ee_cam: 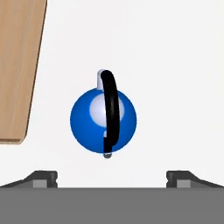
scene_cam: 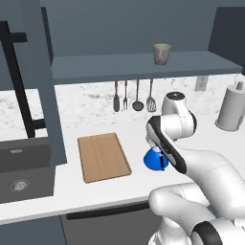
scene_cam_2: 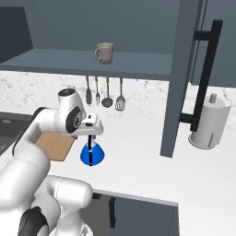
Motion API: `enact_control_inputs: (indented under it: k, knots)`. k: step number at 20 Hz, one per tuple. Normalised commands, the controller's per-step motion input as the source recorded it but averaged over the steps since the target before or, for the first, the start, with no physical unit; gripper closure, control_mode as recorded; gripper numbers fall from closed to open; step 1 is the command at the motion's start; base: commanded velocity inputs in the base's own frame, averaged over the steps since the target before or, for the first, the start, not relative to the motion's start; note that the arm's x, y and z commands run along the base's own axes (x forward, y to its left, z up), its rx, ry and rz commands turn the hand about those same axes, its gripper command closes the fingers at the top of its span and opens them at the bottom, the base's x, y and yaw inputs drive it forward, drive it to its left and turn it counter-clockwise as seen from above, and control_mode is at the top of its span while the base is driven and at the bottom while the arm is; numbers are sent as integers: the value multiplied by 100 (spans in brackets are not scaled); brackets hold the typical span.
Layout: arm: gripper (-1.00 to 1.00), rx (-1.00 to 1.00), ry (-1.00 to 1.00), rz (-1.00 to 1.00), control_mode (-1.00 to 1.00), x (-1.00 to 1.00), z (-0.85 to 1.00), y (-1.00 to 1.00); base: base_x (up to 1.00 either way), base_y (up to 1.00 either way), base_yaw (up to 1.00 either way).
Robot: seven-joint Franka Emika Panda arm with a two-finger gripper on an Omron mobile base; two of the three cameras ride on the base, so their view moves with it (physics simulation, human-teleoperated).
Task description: Pick the kettle from the counter and place it on the tray. Then pick the mug from the cabinet and place it on the tray. Then close the cabinet doors.
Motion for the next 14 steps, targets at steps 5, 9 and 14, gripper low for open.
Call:
enact_control_inputs:
  k: [5, 9, 14]
  knots:
    - [-100, 0, 6, 0, -100, 46, -22, 0, 0, 0, 0]
    - [-100, 0, 8, 0, -100, 43, -15, 3, 0, 0, 0]
    - [-100, 0, 2, 0, -100, 22, -15, 1, 0, 0, 0]
